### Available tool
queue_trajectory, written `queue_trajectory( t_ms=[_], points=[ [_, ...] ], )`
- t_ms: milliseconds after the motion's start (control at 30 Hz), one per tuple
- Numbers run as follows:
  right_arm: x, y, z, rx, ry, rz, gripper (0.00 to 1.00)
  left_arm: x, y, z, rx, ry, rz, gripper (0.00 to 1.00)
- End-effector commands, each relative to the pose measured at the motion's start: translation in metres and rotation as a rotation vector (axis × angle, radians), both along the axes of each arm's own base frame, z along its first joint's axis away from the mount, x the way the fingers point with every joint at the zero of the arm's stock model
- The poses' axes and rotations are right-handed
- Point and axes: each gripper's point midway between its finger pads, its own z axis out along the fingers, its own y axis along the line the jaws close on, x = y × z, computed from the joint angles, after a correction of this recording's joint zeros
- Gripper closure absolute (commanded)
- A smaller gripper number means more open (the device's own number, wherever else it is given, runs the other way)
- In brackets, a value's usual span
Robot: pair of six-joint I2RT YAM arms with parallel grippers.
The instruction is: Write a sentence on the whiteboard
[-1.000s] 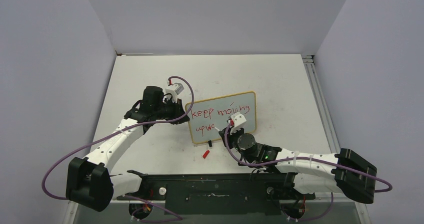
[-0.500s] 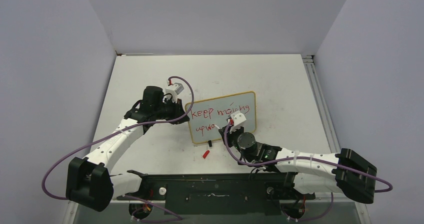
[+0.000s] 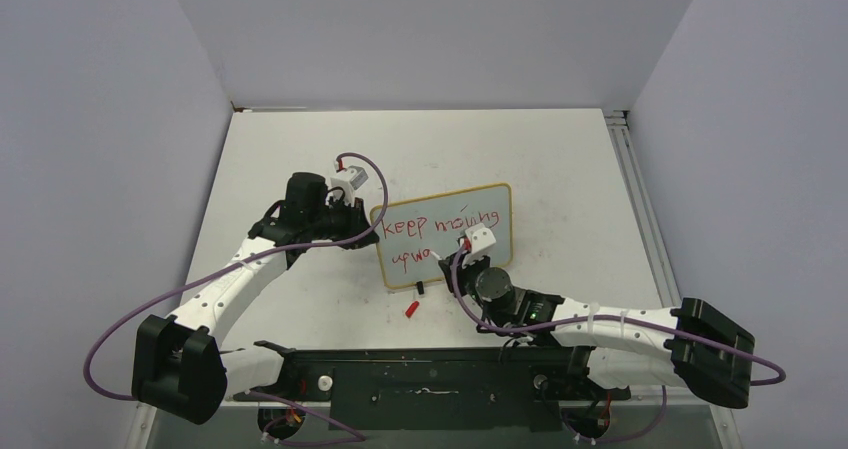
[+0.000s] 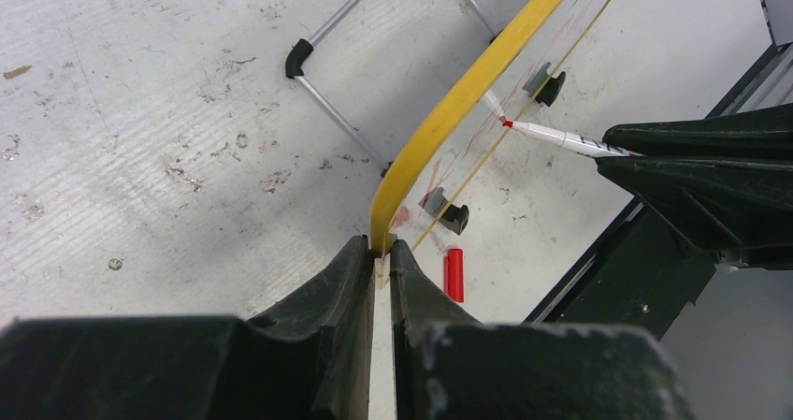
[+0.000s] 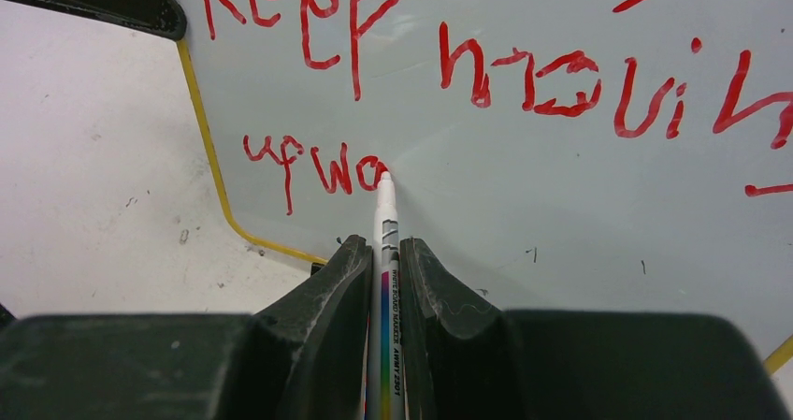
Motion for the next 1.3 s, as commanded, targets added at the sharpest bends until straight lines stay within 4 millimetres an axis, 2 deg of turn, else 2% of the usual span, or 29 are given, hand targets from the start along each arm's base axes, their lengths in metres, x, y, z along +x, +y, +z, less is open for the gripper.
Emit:
queue_trajectory(
  t_ms=[0,267,600,967,1267],
  points=[
    [0.005,-0.016,-0.007,-0.010,0.001,-0.080,0.95,0.003,-0.005,0.010,-0.020,-0.020,-0.017,1.00],
    [0.000,-0.022,-0.021,-0.028,0.024,-0.092,0.95,0.003,-0.005,0.009,-0.017,-0.020,-0.015,1.00],
    [-0.004,-0.023,-0.023,-0.032,0.026,-0.095,0.95,0.003,-0.004,0.010,-0.013,-0.027,-0.010,1.00],
    [-0.012,-0.011,0.022,0.021,-0.029,-0.034,0.95,0.006,-0.002,0.009,-0.002,-0.027,-0.002,1.00],
    [-0.016,-0.010,0.045,0.034,-0.043,0.007,0.95,0.005,-0.001,0.010,0.001,-0.033,-0.008,1.00]
  ],
)
